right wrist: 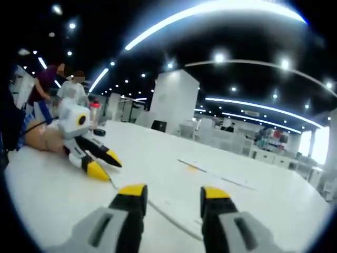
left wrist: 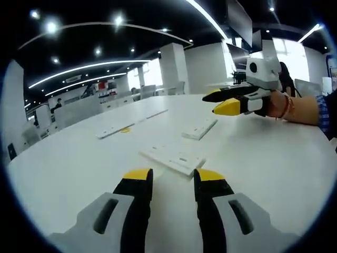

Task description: Locate the socket holder cover, grip the socket holder cover, clip it into the socket holder slot.

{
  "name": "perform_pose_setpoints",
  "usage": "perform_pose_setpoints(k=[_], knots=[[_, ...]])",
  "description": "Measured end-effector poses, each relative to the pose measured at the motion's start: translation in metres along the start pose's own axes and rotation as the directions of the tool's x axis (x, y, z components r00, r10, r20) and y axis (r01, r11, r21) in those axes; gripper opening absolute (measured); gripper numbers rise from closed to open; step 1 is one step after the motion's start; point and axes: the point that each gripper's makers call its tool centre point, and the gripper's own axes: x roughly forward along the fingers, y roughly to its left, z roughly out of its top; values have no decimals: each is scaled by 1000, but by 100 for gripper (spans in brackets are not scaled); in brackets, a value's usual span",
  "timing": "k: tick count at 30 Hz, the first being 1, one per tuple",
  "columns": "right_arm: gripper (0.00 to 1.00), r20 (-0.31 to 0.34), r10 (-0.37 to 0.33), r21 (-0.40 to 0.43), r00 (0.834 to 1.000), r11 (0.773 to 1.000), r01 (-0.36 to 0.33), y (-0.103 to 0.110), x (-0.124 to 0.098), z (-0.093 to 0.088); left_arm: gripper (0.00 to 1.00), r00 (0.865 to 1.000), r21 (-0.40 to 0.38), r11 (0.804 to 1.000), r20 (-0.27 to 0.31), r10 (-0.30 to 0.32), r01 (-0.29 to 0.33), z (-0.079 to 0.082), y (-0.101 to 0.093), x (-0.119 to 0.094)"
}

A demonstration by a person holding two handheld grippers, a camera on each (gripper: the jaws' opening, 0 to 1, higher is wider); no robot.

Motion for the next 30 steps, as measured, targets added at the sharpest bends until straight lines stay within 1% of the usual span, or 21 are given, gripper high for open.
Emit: perform_pose_setpoints(k=[3, 16, 19, 20, 21, 23, 24, 26, 28, 29, 30], knots=[[41, 0, 2, -1, 1000, 1000, -2, 0, 0, 0, 32, 1000, 4, 1000, -11, 6, -5, -2, 1, 0], [41, 1, 6, -6, 1000, 1000, -6, 2, 0, 1, 32, 1000, 1, 1000, -5, -2, 2, -2, -1, 1], [41, 5, -1, -3, 1000, 1000, 1, -1, -1, 2, 31, 1000, 15, 1000, -6, -12, 12, -2, -1, -1], [41, 7, -7, -1, 1000, 1000, 7, -4, -3, 2, 31, 999, 21, 999, 7, -47, 47, 1, -7, -4], [41, 11, -15, -1, 1000, 1000, 15, -6, -4, 4, 31, 996, 16, 997, 43, -82, 82, 7, -14, -6], [41, 20, -28, 4, 999, 1000, 28, -10, -7, 6, 32, 982, 9, 991, 132, -137, 137, 22, -25, -13], [41, 27, -34, 8, 999, 999, 34, -12, -8, 8, 34, 971, 2, 985, 170, -169, 171, 29, -32, -17], [41, 32, -38, 13, 999, 999, 38, -15, -8, 9, 36, 961, -6, 979, 191, -200, 205, 33, -38, -19], [41, 33, -43, 11, 999, 999, 42, -16, -9, 10, 36, 964, -9, 980, 179, -194, 199, 32, -36, -18], [41, 33, -44, 11, 998, 999, 43, -16, -9, 10, 36, 969, -6, 982, 159, -187, 190, 29, -34, -16], [41, 33, -45, 12, 998, 999, 44, -16, -9, 10, 36, 980, 12, 988, 123, -155, 155, 22, -28, -14]])
